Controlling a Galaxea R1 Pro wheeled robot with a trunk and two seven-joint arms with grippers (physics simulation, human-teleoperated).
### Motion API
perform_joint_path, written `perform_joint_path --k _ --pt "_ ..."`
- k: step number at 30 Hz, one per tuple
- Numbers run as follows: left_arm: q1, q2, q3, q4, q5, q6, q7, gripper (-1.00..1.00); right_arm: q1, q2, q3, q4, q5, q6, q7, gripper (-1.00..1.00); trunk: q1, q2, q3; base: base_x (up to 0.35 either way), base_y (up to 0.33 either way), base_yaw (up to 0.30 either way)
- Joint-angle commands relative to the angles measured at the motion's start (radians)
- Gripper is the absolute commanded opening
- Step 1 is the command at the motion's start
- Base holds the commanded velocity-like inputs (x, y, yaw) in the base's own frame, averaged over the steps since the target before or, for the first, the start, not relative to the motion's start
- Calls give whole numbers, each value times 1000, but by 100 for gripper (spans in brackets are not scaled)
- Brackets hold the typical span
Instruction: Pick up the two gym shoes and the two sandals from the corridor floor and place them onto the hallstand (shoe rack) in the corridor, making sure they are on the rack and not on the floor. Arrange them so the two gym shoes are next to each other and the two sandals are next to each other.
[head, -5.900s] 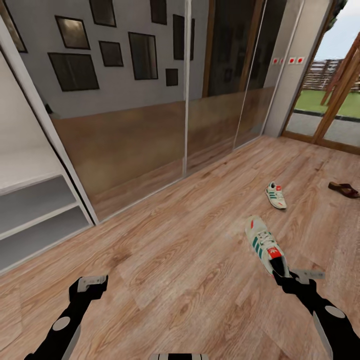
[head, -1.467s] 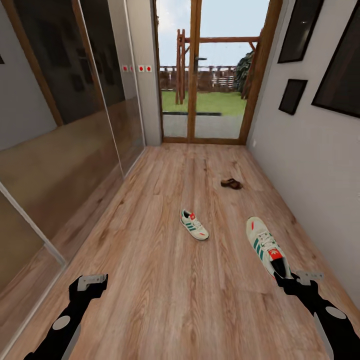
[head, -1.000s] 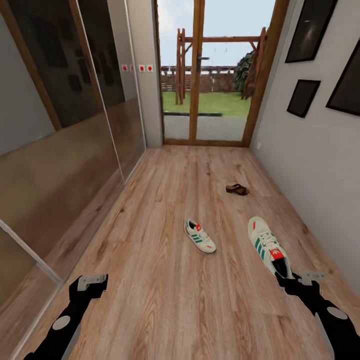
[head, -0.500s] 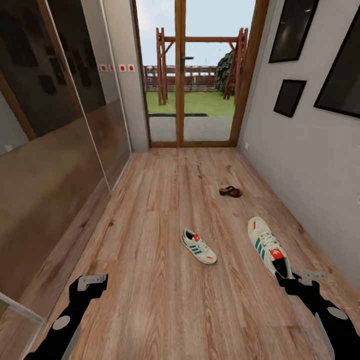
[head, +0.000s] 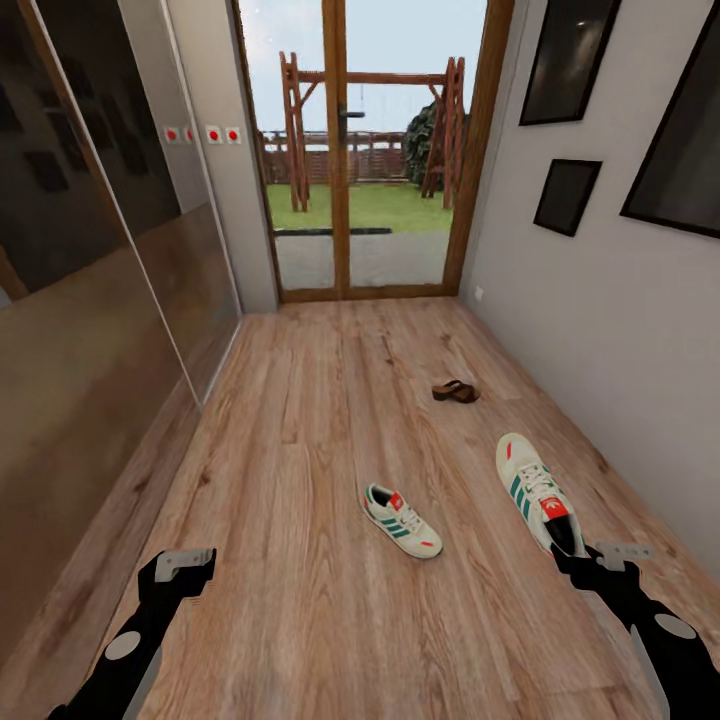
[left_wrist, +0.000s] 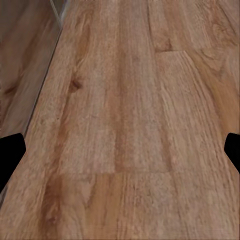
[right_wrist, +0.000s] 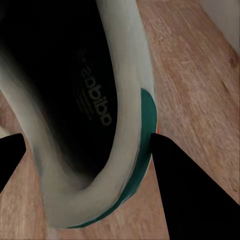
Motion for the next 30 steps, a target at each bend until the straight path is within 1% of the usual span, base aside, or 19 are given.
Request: perform_joint_path --k 1,6,19,21,30 --pt "-1 0 2 1 -4 -4 -3 100 -1 1 -4 -2 8 4 7 -100 0 0 -1 294 223 -122" --pt "-1 0 2 1 -4 -4 -3 100 -1 1 -4 -2 8 3 7 -100 0 0 -1 268 244 -162" --pt "0 0 2 1 -6 -4 -1 100 -1 0 -4 -2 8 2 7 -100 0 0 -1 240 256 -14" --pt "-1 0 2 1 -6 -4 -2 100 -1 0 -4 -2 8 2 7 -100 0 0 0 204 225 -127" --pt "0 -1 2 1 -6 -5 -1 100 -1 0 -4 -1 8 2 7 -100 0 0 4 50 52 -225"
